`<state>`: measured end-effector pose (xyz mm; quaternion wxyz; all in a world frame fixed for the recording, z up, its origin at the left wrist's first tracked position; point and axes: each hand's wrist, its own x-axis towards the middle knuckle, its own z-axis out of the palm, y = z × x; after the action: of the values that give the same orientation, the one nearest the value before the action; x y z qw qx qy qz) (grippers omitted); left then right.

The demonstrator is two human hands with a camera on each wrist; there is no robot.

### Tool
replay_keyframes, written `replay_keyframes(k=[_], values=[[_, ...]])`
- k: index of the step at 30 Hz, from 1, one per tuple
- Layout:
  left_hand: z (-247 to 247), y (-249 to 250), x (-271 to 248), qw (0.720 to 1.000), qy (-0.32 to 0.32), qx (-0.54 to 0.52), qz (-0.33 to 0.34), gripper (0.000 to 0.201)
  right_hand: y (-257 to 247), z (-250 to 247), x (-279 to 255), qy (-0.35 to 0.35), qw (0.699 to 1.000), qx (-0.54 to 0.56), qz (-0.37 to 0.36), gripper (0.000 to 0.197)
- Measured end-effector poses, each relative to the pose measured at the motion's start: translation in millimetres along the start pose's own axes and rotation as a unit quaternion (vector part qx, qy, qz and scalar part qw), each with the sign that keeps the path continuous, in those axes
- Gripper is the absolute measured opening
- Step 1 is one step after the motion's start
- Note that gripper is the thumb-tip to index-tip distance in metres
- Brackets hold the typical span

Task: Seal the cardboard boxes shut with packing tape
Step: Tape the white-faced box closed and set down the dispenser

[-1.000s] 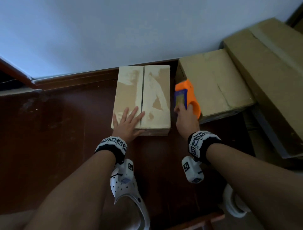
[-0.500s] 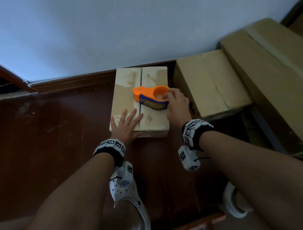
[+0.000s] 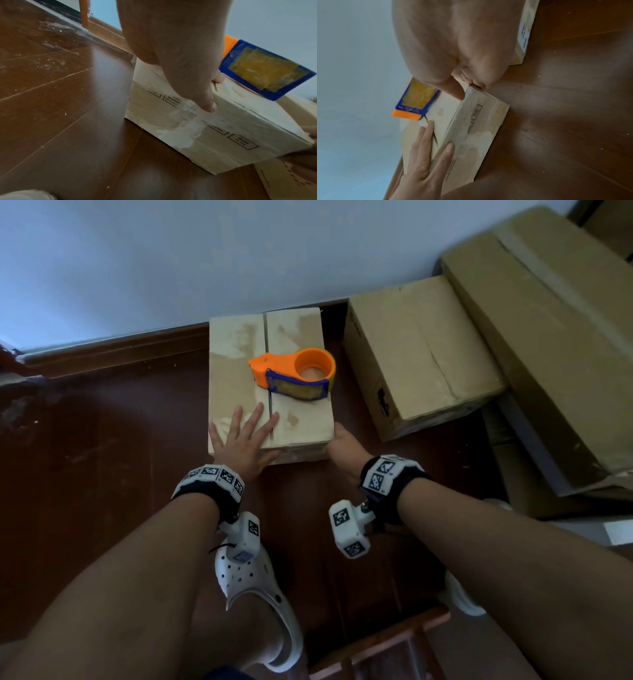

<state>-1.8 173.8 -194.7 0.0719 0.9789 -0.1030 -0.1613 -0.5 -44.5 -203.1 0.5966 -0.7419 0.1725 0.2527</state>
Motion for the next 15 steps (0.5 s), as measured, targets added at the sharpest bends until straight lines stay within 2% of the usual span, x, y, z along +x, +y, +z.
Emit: replay_keyframes(k=[4,5,7,9,10,12,15], values=[[1.3,-0.1,0.5,1.000,-0.009,0.001,-0.002,0.076,45.1,0.0,57.2,-0.026,0.994,-0.096,0.034,0.049],[1.7,-0.1,0.8,1.000,-0.007,0.002,-0.001,0.076,53.1,-1.8,68.6,-0.032,0.992,-0.111,0.047,0.055],[1.7,0.2,1.1,1.000,-0.006,0.003,0.001,0.076,61.7,-8.8,85.1,-0.044,0.989,-0.128,0.054,0.085],[0.9,1.2,-0.1,1.000,-0.008,0.003,0.000,0.077,21.8,-6.6,47.3,-0.029,0.986,-0.158,0.044,0.117],[0.8,2.5,-0.8,1.000,-0.006,0.005,-0.004,0.077,1.1,-3.9,23.7,-0.014,0.982,-0.182,0.037,0.121],[2.8,7.0,-2.7,1.000,0.014,0.015,-0.013,0.079,-17.5,3.3,-3.9,0.032,0.969,-0.243,0.019,0.114],[6.5,11.5,-6.2,0.998,0.043,0.032,-0.023,0.079,-23.0,11.6,-14.7,0.082,0.953,-0.292,-0.020,0.125]])
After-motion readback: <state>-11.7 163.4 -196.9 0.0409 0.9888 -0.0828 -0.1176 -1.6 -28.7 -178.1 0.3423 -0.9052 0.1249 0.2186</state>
